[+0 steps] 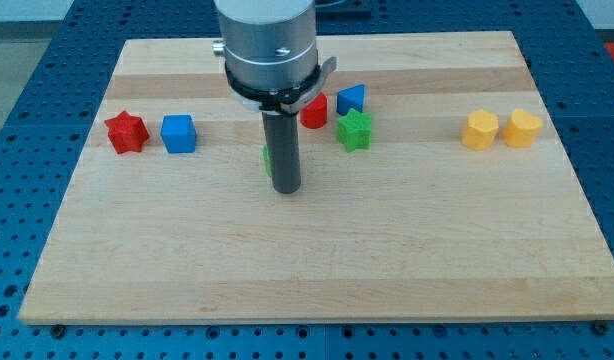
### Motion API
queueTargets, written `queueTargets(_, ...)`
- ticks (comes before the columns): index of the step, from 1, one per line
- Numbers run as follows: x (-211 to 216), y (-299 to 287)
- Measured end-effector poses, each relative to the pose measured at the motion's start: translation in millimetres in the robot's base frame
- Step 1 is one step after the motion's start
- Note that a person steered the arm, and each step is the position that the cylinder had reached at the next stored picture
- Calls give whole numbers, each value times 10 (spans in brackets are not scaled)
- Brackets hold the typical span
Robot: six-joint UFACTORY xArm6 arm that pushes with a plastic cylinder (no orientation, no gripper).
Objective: Push the green circle to the left of blue cube
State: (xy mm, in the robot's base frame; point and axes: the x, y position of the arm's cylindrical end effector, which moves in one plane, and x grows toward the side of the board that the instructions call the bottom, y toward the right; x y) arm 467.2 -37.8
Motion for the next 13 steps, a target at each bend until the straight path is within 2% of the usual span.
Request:
queueTargets(5,-512,234)
queueTargets(9,-513,-258)
queueTargets(13,-514,-456)
